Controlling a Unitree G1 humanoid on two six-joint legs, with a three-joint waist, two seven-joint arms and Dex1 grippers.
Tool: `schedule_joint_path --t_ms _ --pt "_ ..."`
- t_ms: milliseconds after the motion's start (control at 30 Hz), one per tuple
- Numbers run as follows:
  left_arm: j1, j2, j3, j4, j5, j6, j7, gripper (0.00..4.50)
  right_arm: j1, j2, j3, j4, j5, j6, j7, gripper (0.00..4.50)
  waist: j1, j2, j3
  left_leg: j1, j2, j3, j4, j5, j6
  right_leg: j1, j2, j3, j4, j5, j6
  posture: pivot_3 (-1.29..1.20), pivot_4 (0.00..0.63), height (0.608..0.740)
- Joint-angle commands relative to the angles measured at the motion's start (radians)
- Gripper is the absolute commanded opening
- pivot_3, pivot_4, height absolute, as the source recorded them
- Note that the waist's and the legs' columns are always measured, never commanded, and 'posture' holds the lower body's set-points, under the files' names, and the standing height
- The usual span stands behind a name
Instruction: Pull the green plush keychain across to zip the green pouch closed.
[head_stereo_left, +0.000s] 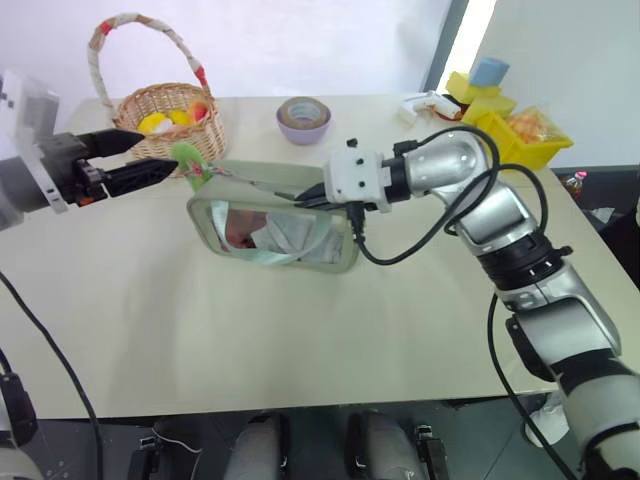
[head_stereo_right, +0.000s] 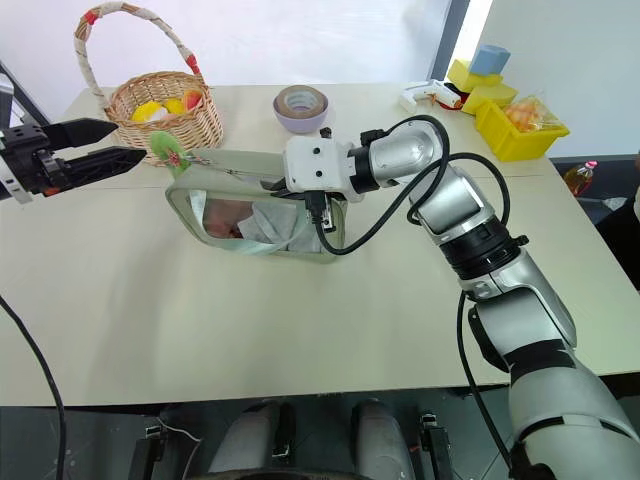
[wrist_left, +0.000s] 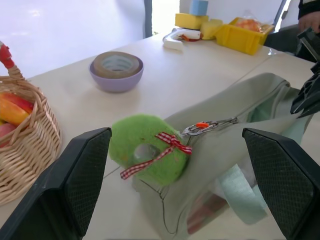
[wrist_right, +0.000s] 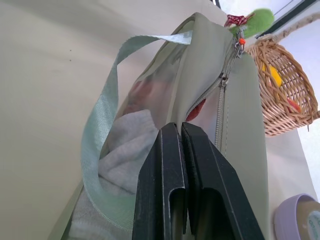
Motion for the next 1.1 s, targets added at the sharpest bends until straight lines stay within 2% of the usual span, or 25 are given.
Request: schedule_joint_path --t_ms 33,100,200,267,333,400,500,733,1067,1100 --pt "-0.02 0.014 0.013 -0.018 -0.009 -0.015 0.008 4.5 -0.008 0.004 -0.043 0.02 -0.021 -0.065 0.012 0.02 0.0 0.0 0.0 0.0 0.0 0.0 0.0 0.0 0.0 0.0 0.0 0.0 0.0 0.0 0.0 0.0 0.15 0.739" --pt "-0.022 0.013 0.007 -0.015 -0.006 -0.02 0.009 4.5 -0.008 0.002 -0.048 0.056 -0.044 -0.107 0.009 0.02 0.0 0.0 0.0 0.0 0.0 0.0 0.0 0.0 0.0 0.0 0.0 0.0 0.0 0.0 0.0 0.0 0.15 0.739" --pt "-0.032 0.015 -0.001 -0.008 -0.005 -0.021 0.009 4.5 -0.015 -0.007 -0.078 0.05 -0.028 -0.078 0.02 0.88 0.003 0.0 0.0 0.0 0.0 0.0 0.0 0.0 0.0 0.0 0.0 0.0 0.0 0.0 0.0 0.0 0.15 0.739" --pt "-0.039 0.024 0.001 0.005 -0.005 -0.02 0.005 4.5 -0.015 -0.025 -0.122 -0.029 0.025 0.059 0.027 1.79 0.003 0.0 0.0 0.0 0.0 0.0 0.0 0.0 0.0 0.0 0.0 0.0 0.0 0.0 0.0 0.0 0.15 0.739" --pt "-0.04 0.032 0.006 0.018 -0.003 -0.02 0.0 4.5 -0.012 -0.041 -0.145 -0.089 0.047 0.154 0.029 1.79 0.004 0.0 0.0 0.0 0.0 0.0 0.0 0.0 0.0 0.0 0.0 0.0 0.0 0.0 0.0 0.0 0.15 0.739" --pt "-0.038 0.053 0.016 0.059 0.016 -0.035 -0.006 4.5 0.014 -0.091 -0.194 -0.217 0.103 0.332 0.018 1.79 0.004 0.0 0.0 0.0 0.0 0.0 0.0 0.0 0.0 0.0 0.0 0.0 0.0 0.0 0.0 0.0 0.15 0.739" --pt "-0.053 0.07 0.004 0.126 0.043 -0.072 -0.019 4.5 0.097 -0.15 -0.21 -0.362 0.113 0.452 0.002 1.79 0.006 0.0 0.0 0.0 0.0 0.0 0.0 0.0 0.0 0.0 0.0 0.0 0.0 0.0 0.0 0.0 0.15 0.739" --pt "-0.142 0.026 -0.107 0.294 0.146 -0.2 -0.033 4.5 0.289 -0.152 -0.167 -0.43 0.039 0.457 -0.093 1.79 0.007 0.0 0.0 0.002 -0.001 0.001 0.0 -0.001 0.002 0.003 0.0 0.0 0.0 0.0 0.0 0.0 0.15 0.739" --pt "-0.274 -0.073 -0.217 0.435 0.231 -0.297 -0.08 4.5 0.29 -0.111 -0.16 -0.422 0.033 0.473 -0.141 1.79 0.006 -0.001 -0.001 0.002 -0.001 0.001 0.0 0.0 0.0 0.003 0.0 0.0 0.0 0.0 0.0 0.0 0.15 0.739" --pt "-0.278 -0.079 -0.222 0.445 0.24 -0.306 -0.086 4.5 0.289 -0.109 -0.16 -0.422 0.032 0.473 -0.142 1.56 0.006 -0.001 -0.001 0.002 -0.001 0.001 0.0 0.0 0.0 0.003 0.0 0.0 0.0 0.0 0.0 0.0 0.15 0.739"
